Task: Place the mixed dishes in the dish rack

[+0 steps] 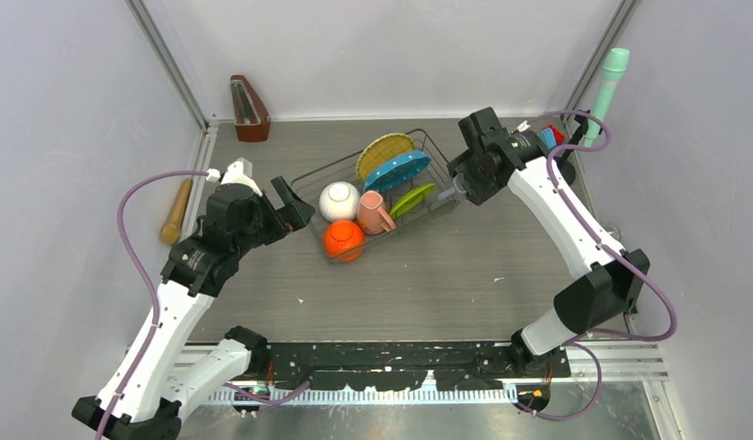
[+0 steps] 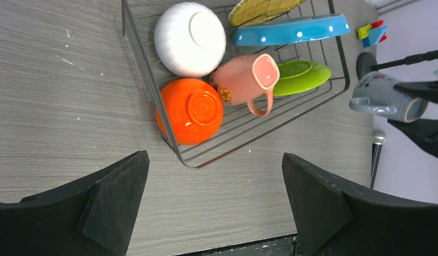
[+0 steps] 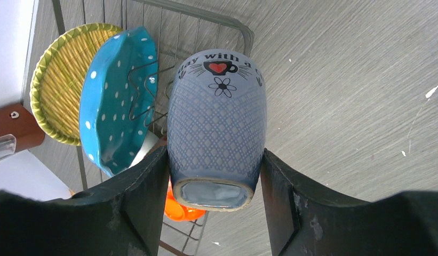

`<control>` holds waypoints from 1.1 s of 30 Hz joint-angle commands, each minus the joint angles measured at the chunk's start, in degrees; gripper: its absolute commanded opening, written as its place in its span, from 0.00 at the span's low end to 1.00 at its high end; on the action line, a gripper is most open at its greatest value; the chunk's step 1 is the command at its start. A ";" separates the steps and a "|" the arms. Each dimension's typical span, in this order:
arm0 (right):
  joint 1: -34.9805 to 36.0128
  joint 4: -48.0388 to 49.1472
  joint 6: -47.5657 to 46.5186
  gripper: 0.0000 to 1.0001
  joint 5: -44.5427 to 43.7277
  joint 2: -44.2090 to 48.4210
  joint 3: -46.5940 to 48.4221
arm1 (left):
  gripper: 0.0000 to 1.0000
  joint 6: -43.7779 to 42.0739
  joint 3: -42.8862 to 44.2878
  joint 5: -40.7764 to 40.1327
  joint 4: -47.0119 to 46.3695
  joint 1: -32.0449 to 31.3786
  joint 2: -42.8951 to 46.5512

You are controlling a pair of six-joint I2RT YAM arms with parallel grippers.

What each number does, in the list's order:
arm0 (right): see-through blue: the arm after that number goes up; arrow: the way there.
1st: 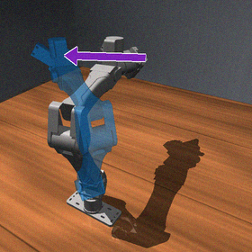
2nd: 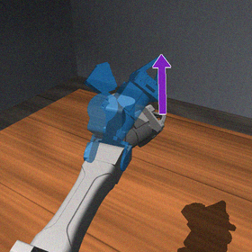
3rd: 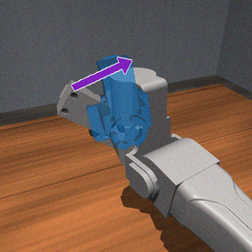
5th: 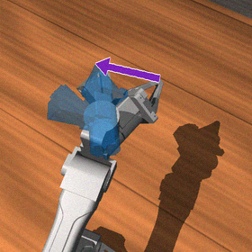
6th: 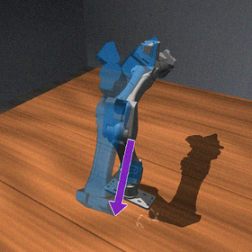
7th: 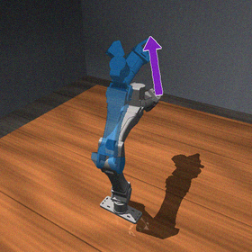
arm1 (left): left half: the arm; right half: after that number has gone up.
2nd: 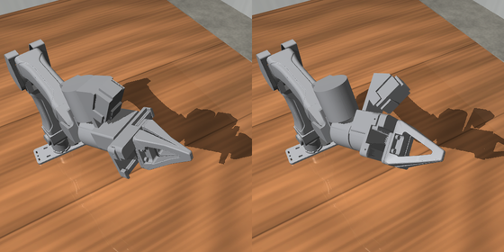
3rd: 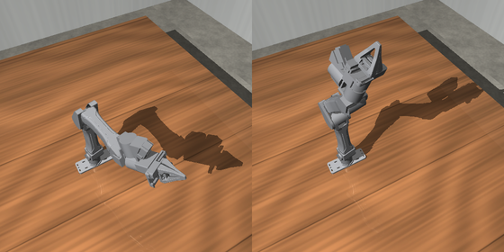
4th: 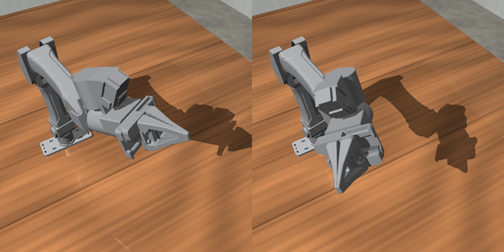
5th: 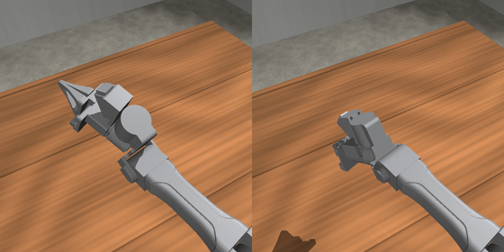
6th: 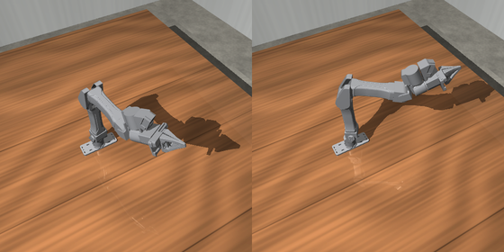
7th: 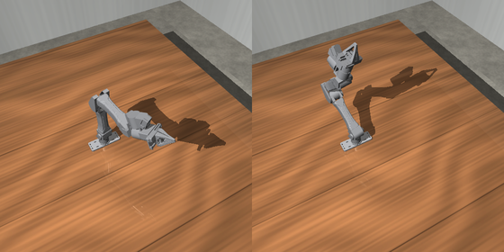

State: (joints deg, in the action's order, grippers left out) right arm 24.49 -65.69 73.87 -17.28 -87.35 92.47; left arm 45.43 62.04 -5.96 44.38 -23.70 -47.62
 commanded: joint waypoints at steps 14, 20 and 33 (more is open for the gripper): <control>-1.76 -0.94 -1.99 0.00 2.60 -14.20 12.87 | 0.99 -5.19 0.59 4.15 -0.90 0.24 -2.45; -2.89 0.52 -4.17 0.00 3.84 -17.10 12.83 | 0.99 -6.37 0.46 3.41 -0.57 0.32 -2.46; -4.70 5.38 -0.50 0.00 10.40 -21.83 7.67 | 0.99 -6.06 -0.12 2.30 -0.90 0.32 -2.35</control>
State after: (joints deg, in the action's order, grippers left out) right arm 19.94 -63.42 70.87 -9.61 -108.92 101.41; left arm 39.99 61.34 -2.63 44.60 -23.59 -50.39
